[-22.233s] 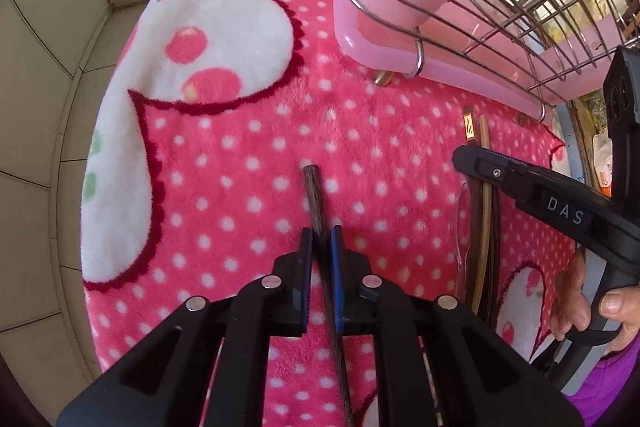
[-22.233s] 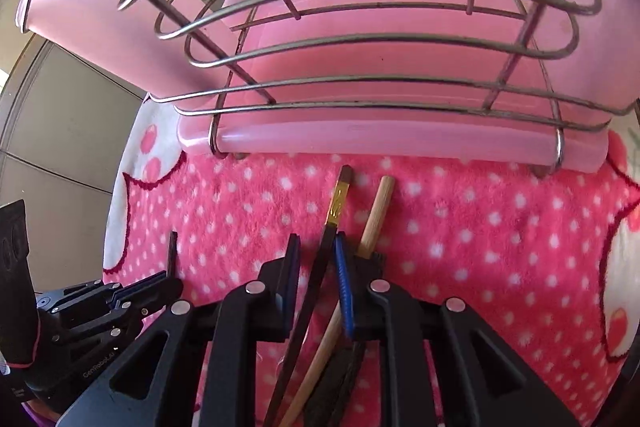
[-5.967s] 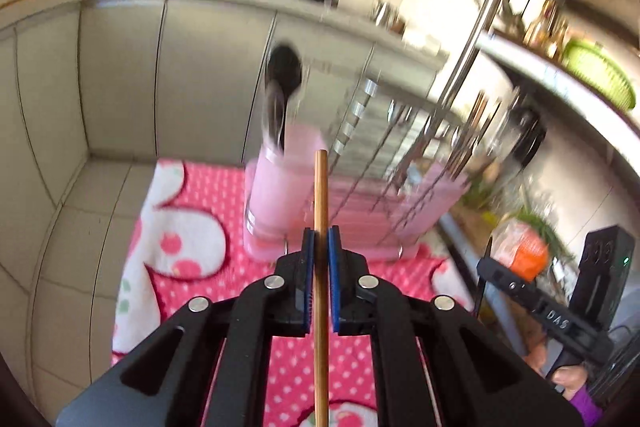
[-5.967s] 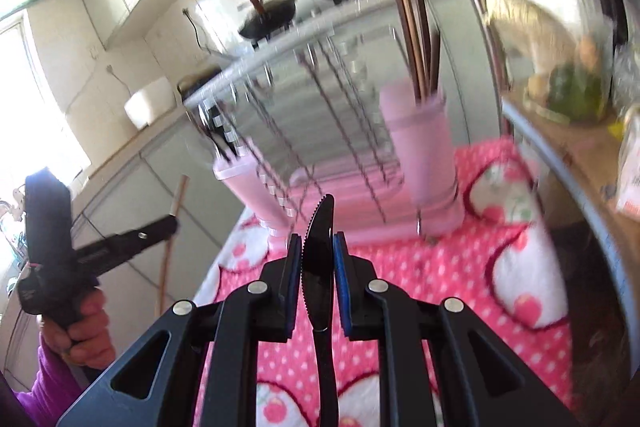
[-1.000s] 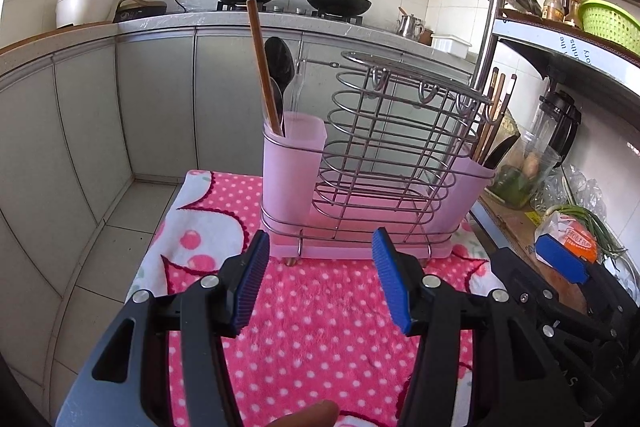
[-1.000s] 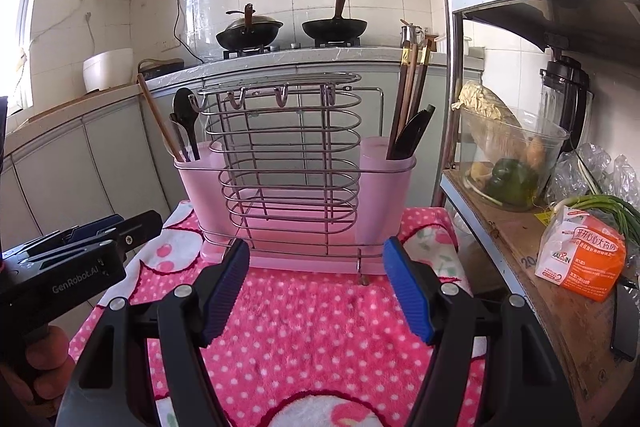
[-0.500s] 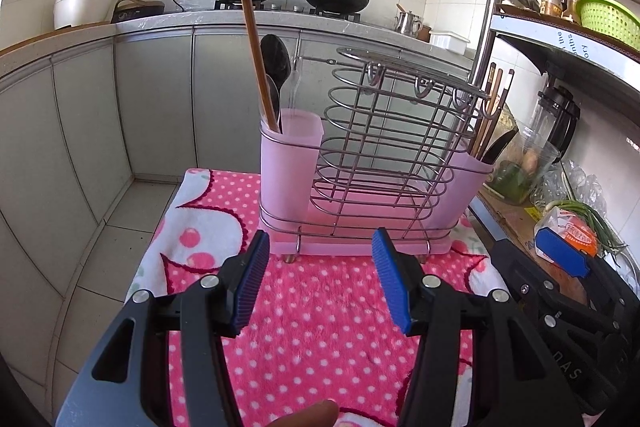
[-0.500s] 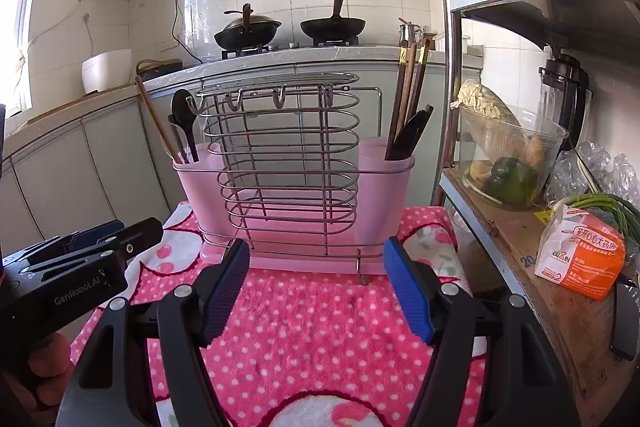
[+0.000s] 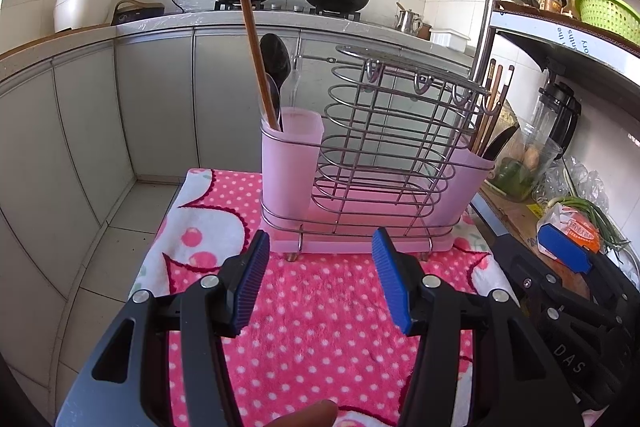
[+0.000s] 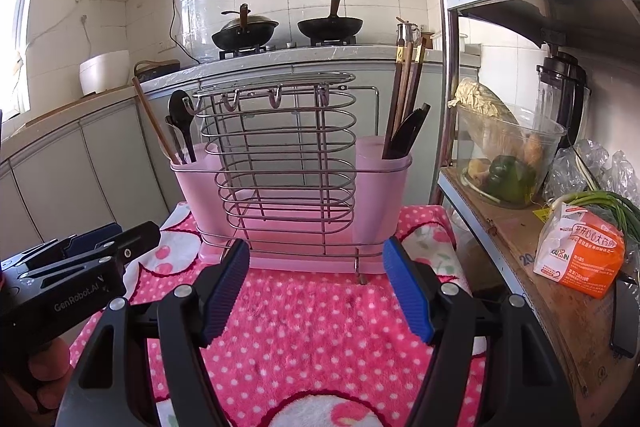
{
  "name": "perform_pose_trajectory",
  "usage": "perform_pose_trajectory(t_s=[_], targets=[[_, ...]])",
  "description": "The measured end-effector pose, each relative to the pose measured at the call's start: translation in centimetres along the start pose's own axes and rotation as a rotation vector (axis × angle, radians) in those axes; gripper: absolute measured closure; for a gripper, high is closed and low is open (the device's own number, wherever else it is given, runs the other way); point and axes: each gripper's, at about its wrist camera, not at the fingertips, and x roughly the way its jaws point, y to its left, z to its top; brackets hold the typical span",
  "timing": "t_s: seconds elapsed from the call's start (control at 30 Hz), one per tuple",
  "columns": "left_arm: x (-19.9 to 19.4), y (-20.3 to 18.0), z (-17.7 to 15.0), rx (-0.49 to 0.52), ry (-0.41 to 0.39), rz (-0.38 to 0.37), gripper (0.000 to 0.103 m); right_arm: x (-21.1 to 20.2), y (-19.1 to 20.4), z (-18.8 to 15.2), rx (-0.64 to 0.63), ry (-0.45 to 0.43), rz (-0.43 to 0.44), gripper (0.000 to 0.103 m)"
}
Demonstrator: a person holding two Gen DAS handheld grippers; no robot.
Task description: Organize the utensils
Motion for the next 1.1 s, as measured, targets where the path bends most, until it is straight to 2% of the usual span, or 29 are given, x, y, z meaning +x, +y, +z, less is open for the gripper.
perform_pose_trajectory(t_s=[1.1], targets=[[0.21, -0.20, -0.23, 0.006, 0.011, 0.011, 0.049, 0.26, 0.20, -0.23, 0.009, 0.013, 0.004, 0.035]])
